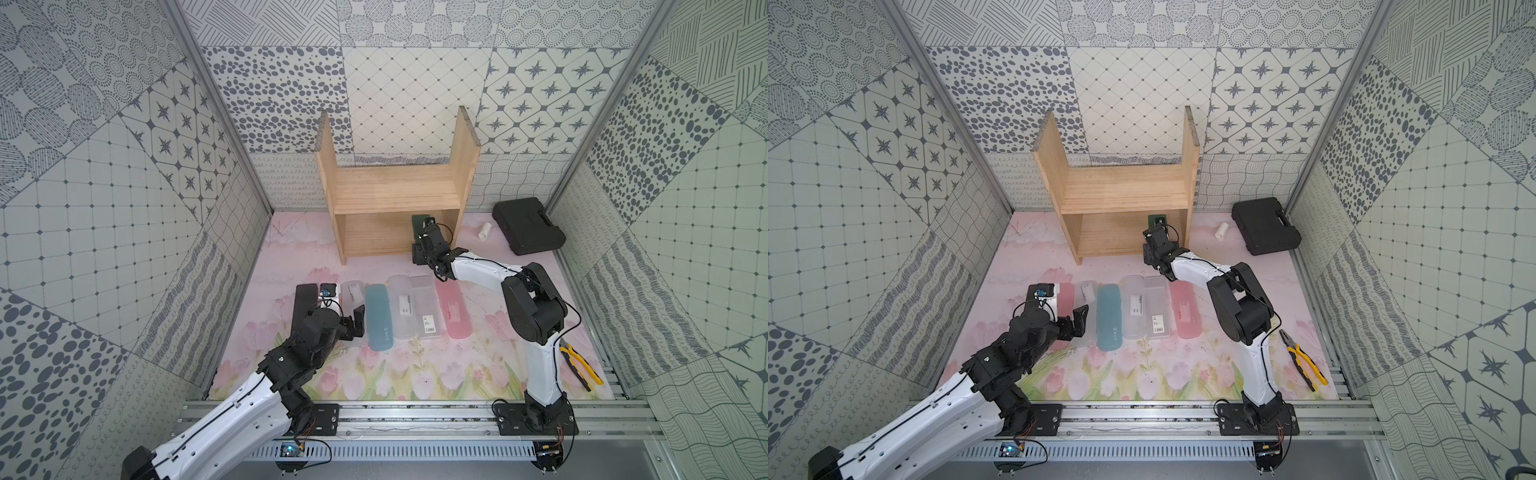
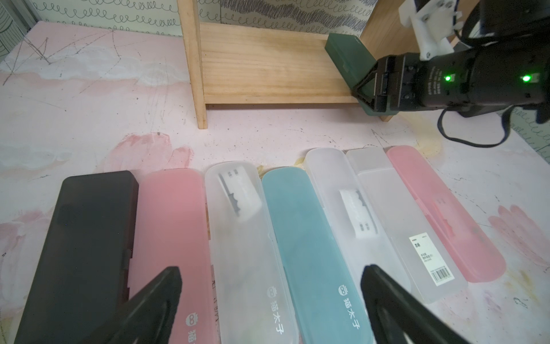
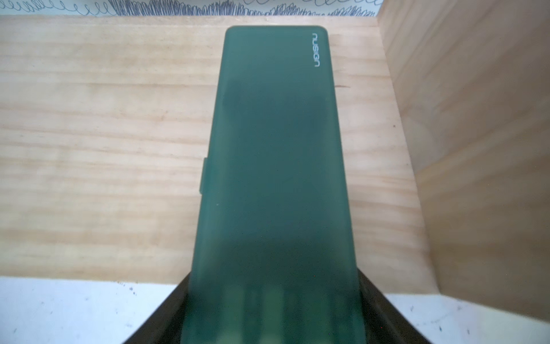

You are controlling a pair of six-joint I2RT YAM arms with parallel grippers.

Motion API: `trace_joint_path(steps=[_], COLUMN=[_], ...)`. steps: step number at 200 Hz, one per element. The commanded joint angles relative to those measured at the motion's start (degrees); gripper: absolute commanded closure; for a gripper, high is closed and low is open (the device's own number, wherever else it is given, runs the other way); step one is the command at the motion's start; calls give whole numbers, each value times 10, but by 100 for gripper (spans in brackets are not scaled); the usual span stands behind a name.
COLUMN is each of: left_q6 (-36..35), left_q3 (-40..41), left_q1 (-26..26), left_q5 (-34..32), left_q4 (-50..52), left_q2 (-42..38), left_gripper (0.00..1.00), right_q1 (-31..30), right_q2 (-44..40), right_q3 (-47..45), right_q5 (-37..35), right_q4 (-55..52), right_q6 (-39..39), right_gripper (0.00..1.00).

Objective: Remove the pencil cases from the shelf
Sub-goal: Pick up the pencil case from the shelf.

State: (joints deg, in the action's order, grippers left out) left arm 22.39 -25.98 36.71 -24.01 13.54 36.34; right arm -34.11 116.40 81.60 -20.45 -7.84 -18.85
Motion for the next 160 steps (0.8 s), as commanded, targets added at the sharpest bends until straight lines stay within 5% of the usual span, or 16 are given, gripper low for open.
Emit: trace_joint_path(steps=[1,94,160], left_q6=[2,5,6], left_q3=[-4,-5,-5], left_q1=[-1,0,-1], left_q5=[3,2,4], left_q4=[-7,2,6], left_q2=[0,-15,-19], left_gripper=[1,1,1], right_q1=[-4,-6,-4], right_q2=[-63,-350,-573], right_q3=[-47,-297,-436], right_q5=[27,115,59], right_q4=[15,-33,-151], right_q6=[-8,-24,-34], right_gripper=[31,31,30])
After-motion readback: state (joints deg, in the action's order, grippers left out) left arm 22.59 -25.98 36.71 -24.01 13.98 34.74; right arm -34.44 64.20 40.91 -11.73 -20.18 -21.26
